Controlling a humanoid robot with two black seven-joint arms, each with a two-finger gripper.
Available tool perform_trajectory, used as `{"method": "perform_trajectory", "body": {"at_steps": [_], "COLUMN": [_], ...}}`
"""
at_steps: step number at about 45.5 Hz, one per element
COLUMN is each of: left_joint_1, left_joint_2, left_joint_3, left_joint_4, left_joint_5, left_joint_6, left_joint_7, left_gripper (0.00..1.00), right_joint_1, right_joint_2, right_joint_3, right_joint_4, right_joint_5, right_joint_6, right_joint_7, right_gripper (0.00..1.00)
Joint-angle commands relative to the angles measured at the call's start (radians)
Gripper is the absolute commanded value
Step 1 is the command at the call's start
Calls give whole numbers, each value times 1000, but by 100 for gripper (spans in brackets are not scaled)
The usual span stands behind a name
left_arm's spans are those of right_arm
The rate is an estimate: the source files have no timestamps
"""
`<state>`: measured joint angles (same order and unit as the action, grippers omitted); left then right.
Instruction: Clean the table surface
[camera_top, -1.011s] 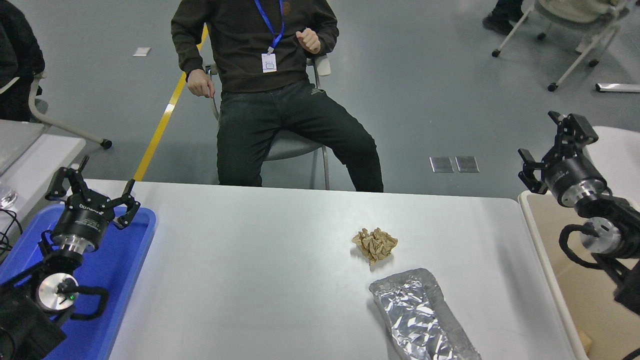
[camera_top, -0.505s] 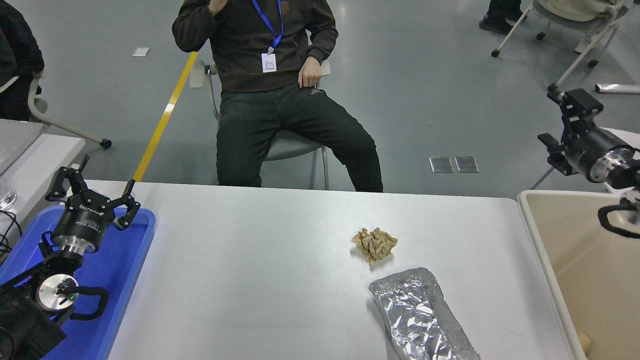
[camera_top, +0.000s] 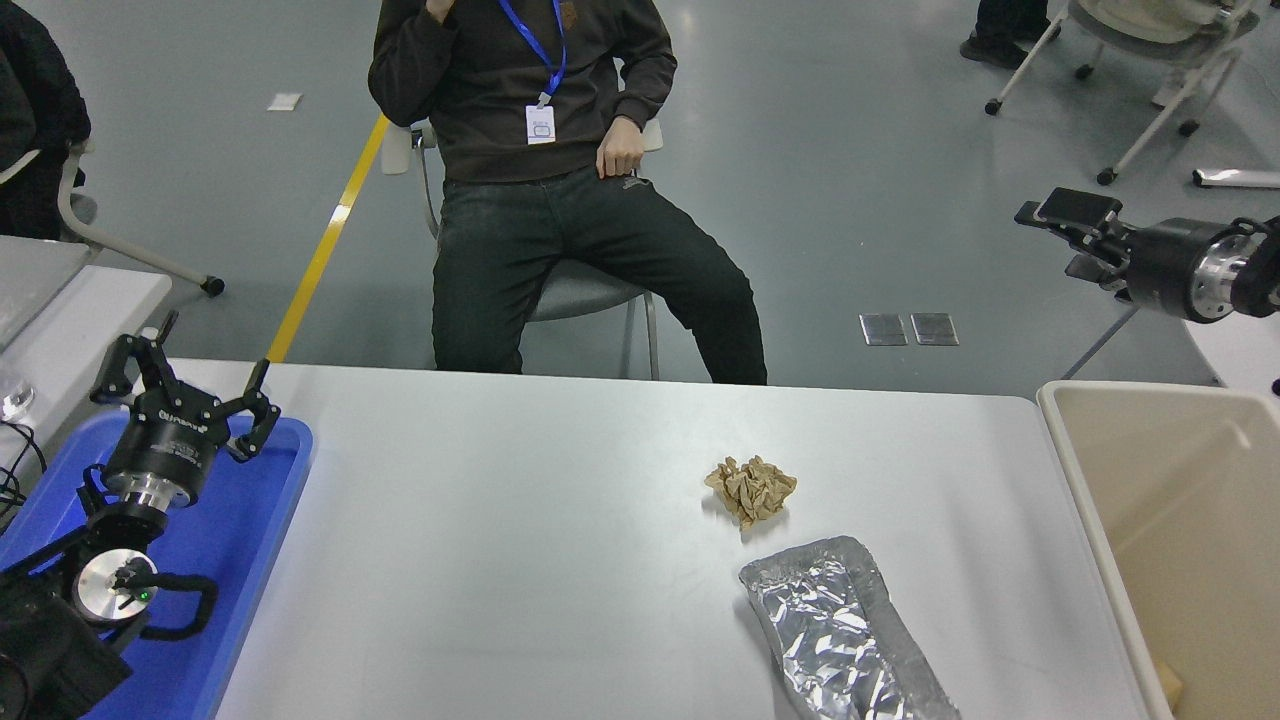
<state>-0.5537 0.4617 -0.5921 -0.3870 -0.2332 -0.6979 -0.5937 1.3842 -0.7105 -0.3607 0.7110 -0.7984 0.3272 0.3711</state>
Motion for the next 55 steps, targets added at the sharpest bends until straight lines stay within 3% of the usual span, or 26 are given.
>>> {"method": "perform_trajectory", "body": {"at_steps": [1, 15, 23, 37, 55], "left_joint_1": [0, 0, 0, 0, 0], "left_joint_2": [0, 0, 0, 0, 0], "left_joint_3": [0, 0, 0, 0, 0], "left_joint_4": [-1, 0, 0, 0, -1], "left_joint_5": [0, 0, 0, 0, 0], "left_joint_6": [0, 0, 0, 0, 0], "left_joint_7": [0, 0, 0, 0, 0], "left_gripper": [100, 100, 100, 100, 100], "right_joint_1": [41, 35, -20, -134, -277], "right_joint_2": [-6, -4, 55, 166, 172], "right_joint_3": [-43, -107, -110, -112, -113], "right_joint_4": [136, 426, 429, 404, 343], "right_joint_5": [-243, -413, -521, -528, -530], "right_joint_6": [95, 98, 99, 69, 12], "right_joint_7": [31, 31, 28, 18, 17], "right_gripper": [99, 99, 98, 98, 98]}}
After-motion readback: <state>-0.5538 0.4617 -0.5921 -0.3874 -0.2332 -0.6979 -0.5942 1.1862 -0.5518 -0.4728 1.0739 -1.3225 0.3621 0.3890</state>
